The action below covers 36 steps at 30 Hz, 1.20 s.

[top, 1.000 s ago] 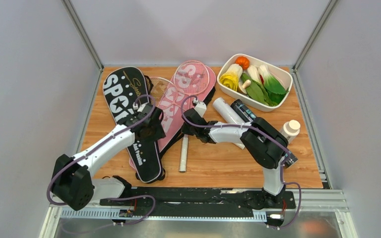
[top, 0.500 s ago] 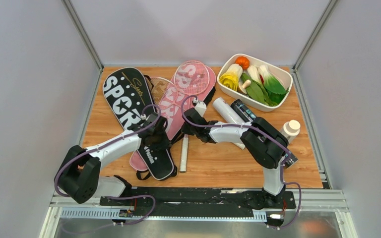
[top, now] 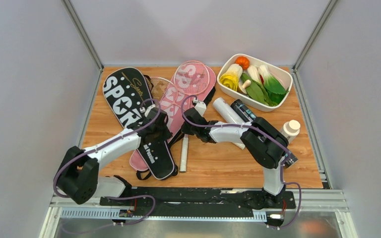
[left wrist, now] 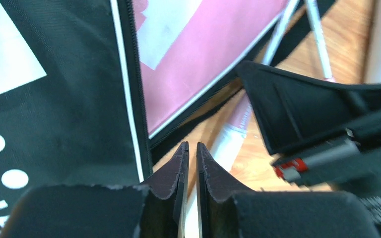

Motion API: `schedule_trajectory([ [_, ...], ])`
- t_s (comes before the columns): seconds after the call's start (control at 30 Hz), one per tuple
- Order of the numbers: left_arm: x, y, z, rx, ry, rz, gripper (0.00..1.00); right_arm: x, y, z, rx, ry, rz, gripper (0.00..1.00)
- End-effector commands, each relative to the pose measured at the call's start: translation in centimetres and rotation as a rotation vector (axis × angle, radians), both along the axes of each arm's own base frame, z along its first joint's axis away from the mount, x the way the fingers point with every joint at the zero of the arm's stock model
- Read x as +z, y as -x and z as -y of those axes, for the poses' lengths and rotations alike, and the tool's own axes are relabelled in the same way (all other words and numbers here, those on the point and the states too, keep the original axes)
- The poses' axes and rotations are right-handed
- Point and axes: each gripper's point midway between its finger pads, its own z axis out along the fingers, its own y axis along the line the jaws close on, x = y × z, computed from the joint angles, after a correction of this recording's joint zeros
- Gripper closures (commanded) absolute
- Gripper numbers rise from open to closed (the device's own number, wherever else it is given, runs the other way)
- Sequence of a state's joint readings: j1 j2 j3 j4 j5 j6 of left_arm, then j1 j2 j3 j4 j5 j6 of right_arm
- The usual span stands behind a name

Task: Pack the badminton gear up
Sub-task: Adjust the racket bag at the center of the board.

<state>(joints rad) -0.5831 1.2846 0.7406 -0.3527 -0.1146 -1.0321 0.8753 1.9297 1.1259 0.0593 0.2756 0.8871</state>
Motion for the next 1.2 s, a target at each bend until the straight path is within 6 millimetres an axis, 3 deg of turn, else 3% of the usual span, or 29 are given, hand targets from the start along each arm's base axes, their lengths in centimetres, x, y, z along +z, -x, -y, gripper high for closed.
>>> schedule_trajectory([
  [0.0,-2.2,-0.8,-0.4,0.048,-0.08,-0.058,0.86,3.0,-0.6,-0.3,0.004,-0.056,0.063,1.0],
  [0.1,-4.6,0.2,-2.4,0.081,-0.22,-0.168,0.9,3.2,-0.7,0.1,-0.005,-0.051,0.072,1.0],
  [0.17,-5.6,2.0,-4.6,0.112,-0.337,-0.261,0.94,3.2,-0.8,0.3,-0.01,-0.052,0.07,1.0],
  [0.43,-5.8,5.4,-11.5,0.252,-0.674,-0.403,0.98,2.8,-0.8,1.2,-0.031,-0.05,0.062,1.0],
  [0.7,-5.6,7.3,-17.9,0.458,-0.719,-0.435,0.95,3.2,-1.0,2.1,-0.043,-0.055,0.068,1.0],
  [0.77,-5.1,7.1,-19.4,0.504,-0.715,-0.432,0.94,3.2,-1.0,2.0,-0.038,-0.056,0.07,1.0],
  [0.87,-4.6,5.2,-20.8,0.556,-0.677,-0.375,0.95,3.3,-1.0,1.7,-0.022,-0.062,0.074,1.0],
  [1.07,-4.2,1.8,-21.1,0.517,-0.68,-0.306,0.94,3.8,-0.8,0.5,0.074,-0.055,0.1,1.0],
  [1.17,-3.9,1.3,-22.2,0.516,-0.744,-0.289,0.9,4.3,-0.8,-0.1,0.105,-0.068,0.109,1.0],
])
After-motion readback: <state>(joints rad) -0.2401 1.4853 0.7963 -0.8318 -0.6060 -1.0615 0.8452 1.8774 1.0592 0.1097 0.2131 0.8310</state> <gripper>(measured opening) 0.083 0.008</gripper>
